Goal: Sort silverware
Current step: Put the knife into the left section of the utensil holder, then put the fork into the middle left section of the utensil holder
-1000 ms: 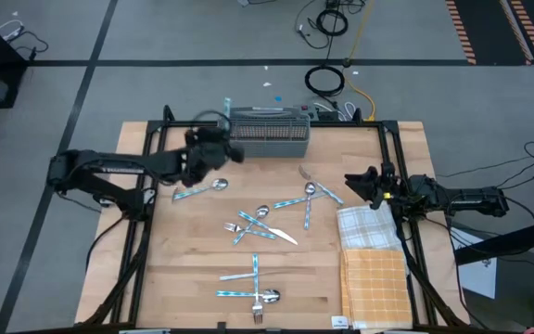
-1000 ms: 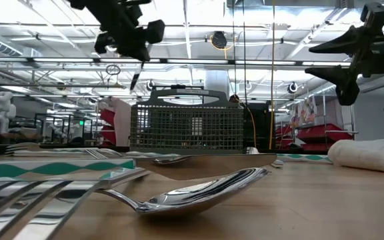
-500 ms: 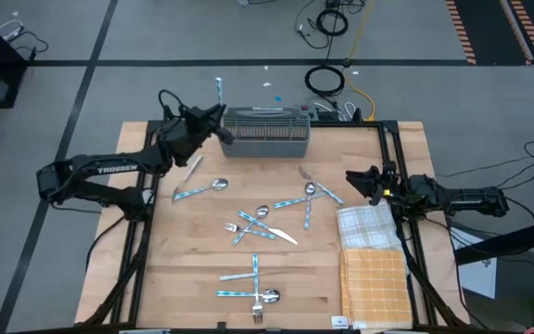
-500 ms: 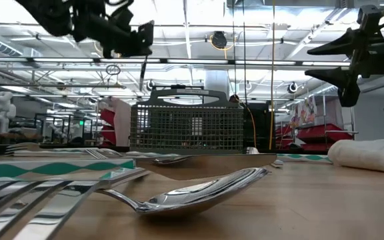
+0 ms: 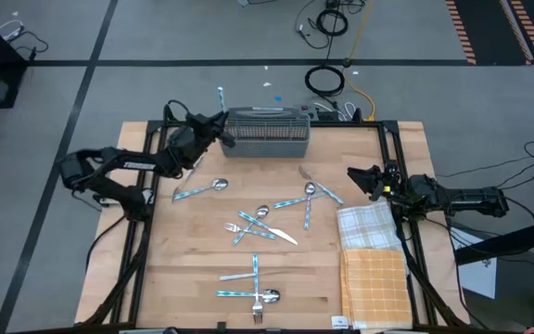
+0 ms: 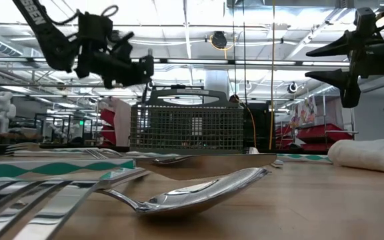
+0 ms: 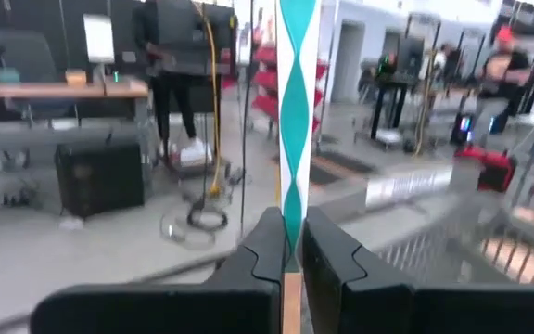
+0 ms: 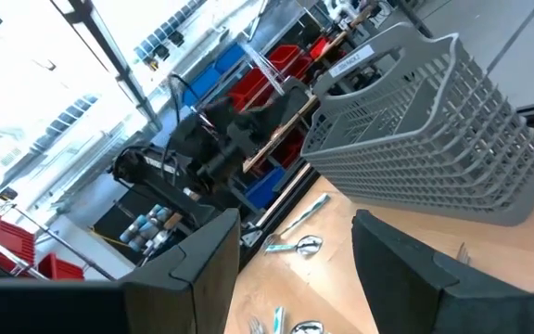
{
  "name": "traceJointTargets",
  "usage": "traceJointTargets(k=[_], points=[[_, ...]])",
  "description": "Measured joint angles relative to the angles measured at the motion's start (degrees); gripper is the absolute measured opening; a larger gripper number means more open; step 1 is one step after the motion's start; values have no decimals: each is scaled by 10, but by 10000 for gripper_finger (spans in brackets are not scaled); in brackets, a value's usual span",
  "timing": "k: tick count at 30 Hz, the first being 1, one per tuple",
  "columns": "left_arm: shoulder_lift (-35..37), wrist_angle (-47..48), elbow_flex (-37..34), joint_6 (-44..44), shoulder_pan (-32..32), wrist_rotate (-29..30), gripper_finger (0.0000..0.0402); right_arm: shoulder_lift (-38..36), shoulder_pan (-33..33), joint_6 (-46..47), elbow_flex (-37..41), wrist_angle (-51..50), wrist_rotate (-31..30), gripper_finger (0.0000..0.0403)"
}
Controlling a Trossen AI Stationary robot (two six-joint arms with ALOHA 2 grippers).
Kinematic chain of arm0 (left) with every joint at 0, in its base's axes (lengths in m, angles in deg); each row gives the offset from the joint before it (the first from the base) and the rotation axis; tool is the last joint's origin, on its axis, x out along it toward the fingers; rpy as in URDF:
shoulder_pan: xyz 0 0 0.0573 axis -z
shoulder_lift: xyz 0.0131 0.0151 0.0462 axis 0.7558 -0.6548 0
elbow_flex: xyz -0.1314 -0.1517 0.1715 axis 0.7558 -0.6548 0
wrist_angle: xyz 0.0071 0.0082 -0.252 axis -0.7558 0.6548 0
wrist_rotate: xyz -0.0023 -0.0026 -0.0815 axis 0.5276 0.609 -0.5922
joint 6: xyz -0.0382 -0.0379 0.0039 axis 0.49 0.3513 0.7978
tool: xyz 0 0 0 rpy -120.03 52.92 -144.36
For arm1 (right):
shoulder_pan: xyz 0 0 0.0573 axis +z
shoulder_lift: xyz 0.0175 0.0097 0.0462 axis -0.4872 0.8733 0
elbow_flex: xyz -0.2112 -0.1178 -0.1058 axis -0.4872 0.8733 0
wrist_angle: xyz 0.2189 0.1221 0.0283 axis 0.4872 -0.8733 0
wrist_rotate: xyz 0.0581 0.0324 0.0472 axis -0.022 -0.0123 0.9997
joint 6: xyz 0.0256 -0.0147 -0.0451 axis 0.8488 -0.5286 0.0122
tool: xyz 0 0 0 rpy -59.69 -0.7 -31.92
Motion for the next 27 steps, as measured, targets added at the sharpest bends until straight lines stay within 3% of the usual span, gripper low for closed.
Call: traceJointTargets(k=[11, 20, 27], points=[[-55, -2, 0, 36, 0, -4, 29, 0, 0, -2, 0, 0, -2, 196], [-52, 6, 0, 8, 0, -34, 119, 0, 0, -34, 0, 0, 2, 198], [-17, 20, 0, 4, 5, -55, 151, 0, 0, -41, 0, 0, 2, 208]])
